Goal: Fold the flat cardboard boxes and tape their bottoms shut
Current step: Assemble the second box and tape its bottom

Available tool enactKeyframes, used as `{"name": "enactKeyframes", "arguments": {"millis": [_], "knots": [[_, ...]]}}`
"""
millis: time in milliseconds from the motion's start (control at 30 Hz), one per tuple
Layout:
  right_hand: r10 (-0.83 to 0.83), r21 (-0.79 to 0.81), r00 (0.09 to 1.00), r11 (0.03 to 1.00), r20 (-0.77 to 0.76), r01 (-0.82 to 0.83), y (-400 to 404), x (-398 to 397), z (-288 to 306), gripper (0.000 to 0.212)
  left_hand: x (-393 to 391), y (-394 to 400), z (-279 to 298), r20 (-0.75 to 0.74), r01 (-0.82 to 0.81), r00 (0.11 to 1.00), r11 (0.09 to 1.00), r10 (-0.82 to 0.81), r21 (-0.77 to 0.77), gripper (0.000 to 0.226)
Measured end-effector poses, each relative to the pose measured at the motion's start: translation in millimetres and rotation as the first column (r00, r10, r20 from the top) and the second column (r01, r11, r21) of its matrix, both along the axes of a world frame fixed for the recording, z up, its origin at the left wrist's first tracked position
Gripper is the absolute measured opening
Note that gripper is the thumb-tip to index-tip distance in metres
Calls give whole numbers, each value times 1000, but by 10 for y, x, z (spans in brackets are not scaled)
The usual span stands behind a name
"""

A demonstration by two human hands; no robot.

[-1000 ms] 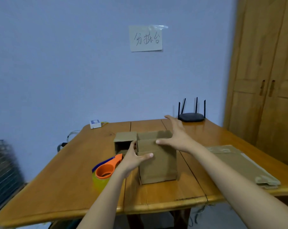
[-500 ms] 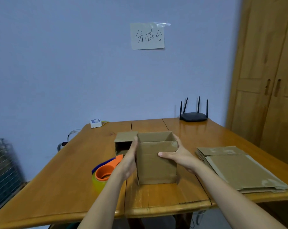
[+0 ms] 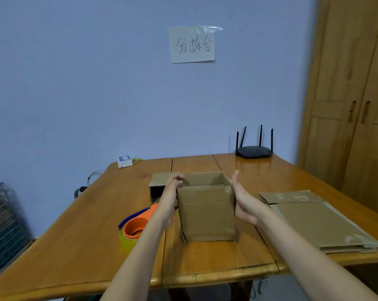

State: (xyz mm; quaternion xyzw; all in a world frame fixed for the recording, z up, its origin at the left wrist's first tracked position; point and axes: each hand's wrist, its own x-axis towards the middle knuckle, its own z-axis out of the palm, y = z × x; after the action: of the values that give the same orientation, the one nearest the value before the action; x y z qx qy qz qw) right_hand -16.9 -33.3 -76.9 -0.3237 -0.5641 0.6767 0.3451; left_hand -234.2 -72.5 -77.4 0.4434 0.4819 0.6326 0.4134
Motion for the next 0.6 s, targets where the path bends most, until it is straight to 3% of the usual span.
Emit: {"name": "enactKeyframes", "arguments": {"millis": [133,267,367,467,600], "knots": [[-50,-33,993,998,-105,47,-6,-41,81,76,5,9,41,-122,11,992,999,-16,-35,27],[-111,-46,993,993,-51,108,32,-67,148,42,-37,-26,42,-206,101,972,992,-115,-75,36],[-89,-62,995,994,38,91,89,-56,209,27,-60,-28,81,-250,106,959,986,-135,-128,42],[-61,-61,980,995,192,74,163,-64,281,11,-70,-21,124,-231,114,962,983,-145,-143,31],[-54,-41,950,997,309,70,221,-99,385,7,-81,19,229,-335,110,927,977,-166,-181,9]]}}
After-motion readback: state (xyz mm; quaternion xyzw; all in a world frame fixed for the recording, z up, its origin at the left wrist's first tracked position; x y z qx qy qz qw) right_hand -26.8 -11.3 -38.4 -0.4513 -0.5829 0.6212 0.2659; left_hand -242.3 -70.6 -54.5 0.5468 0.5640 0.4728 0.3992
